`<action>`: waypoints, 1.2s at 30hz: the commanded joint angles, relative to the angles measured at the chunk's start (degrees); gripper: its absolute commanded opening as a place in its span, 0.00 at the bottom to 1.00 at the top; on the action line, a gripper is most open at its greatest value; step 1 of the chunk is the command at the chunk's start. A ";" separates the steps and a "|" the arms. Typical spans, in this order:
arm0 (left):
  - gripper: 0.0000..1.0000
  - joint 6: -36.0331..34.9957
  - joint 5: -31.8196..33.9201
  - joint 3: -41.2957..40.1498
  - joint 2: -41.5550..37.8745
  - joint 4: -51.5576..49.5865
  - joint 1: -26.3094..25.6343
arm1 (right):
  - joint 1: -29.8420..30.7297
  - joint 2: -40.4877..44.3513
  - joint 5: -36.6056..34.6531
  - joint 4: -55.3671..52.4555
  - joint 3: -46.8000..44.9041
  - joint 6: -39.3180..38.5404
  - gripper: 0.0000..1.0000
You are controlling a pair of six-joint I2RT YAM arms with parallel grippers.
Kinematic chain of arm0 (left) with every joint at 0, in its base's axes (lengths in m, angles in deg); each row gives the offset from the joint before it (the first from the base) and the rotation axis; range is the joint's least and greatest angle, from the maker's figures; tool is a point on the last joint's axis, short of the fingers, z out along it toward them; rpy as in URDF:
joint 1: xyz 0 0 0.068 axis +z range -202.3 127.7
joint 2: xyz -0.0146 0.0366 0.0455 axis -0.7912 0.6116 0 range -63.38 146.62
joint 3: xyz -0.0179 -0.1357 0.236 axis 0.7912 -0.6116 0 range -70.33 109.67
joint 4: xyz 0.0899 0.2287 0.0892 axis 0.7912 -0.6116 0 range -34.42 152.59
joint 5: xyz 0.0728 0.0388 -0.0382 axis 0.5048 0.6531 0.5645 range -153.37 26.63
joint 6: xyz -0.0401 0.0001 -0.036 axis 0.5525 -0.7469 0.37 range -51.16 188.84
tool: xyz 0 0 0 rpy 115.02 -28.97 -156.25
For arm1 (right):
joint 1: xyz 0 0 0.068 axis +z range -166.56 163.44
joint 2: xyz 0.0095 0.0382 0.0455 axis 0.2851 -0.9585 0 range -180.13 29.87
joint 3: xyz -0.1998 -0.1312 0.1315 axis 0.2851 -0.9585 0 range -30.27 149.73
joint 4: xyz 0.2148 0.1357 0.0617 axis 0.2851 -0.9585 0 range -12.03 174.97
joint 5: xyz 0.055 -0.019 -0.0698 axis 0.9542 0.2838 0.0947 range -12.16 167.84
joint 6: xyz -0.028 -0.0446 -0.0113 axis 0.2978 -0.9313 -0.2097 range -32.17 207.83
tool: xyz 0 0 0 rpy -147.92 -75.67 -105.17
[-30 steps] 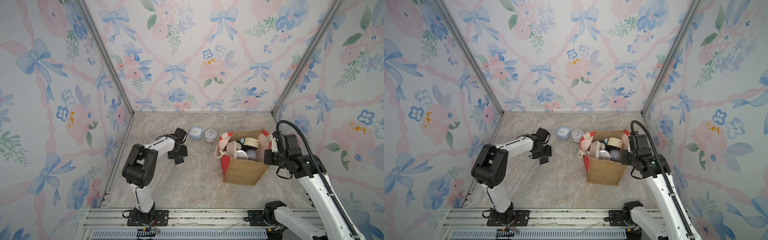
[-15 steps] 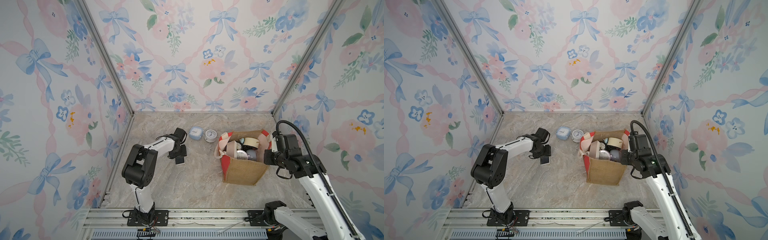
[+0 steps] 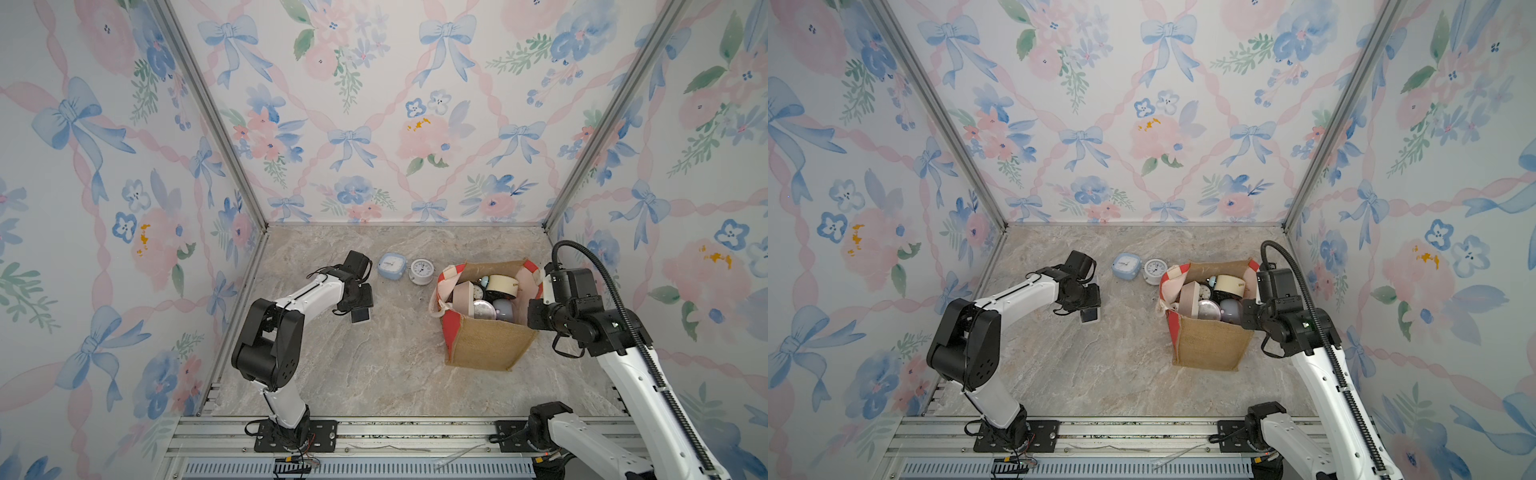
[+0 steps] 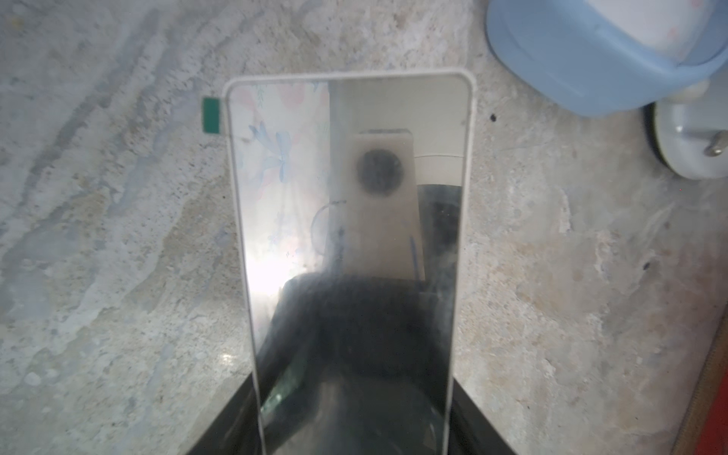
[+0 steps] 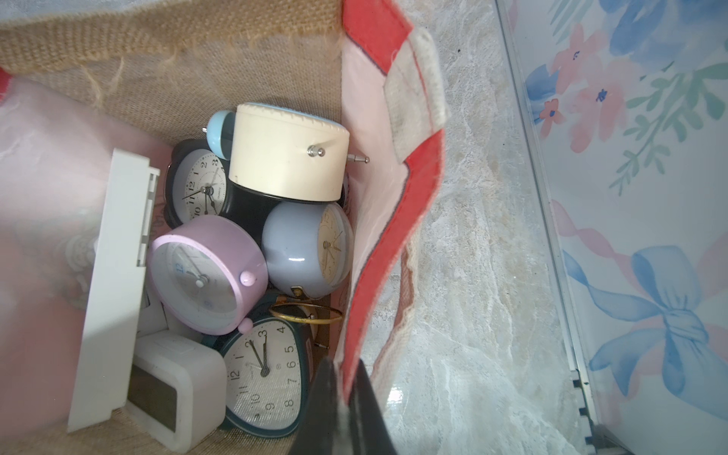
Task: Put the alarm clock into the canvas bag
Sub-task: Pick up the alarm from the center of the board, then place the alarm at the canvas bag.
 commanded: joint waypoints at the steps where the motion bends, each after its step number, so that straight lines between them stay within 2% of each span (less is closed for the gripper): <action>1: 0.51 -1.50 -1.50 1.68 -3.19 -0.45 -0.83 | 0.97 -0.01 -0.81 0.97 0.31 -0.54 0.06; 11: 0.49 -2.53 -4.55 8.65 -8.80 -0.60 -4.10 | 0.94 0.07 -0.80 1.09 0.32 -0.58 0.06; 22: 0.46 -3.11 -6.75 19.68 -8.55 -1.27 -11.05 | 0.97 0.17 -0.70 1.09 0.35 -0.55 0.06; 28: 0.44 -2.75 -6.01 26.47 -6.39 -1.28 -16.23 | 0.93 0.22 -0.71 1.19 0.33 -0.49 0.06; 36: 0.43 -2.50 -5.59 36.81 0.49 -1.27 -23.91 | 0.97 0.50 -0.81 1.25 0.11 -0.43 0.05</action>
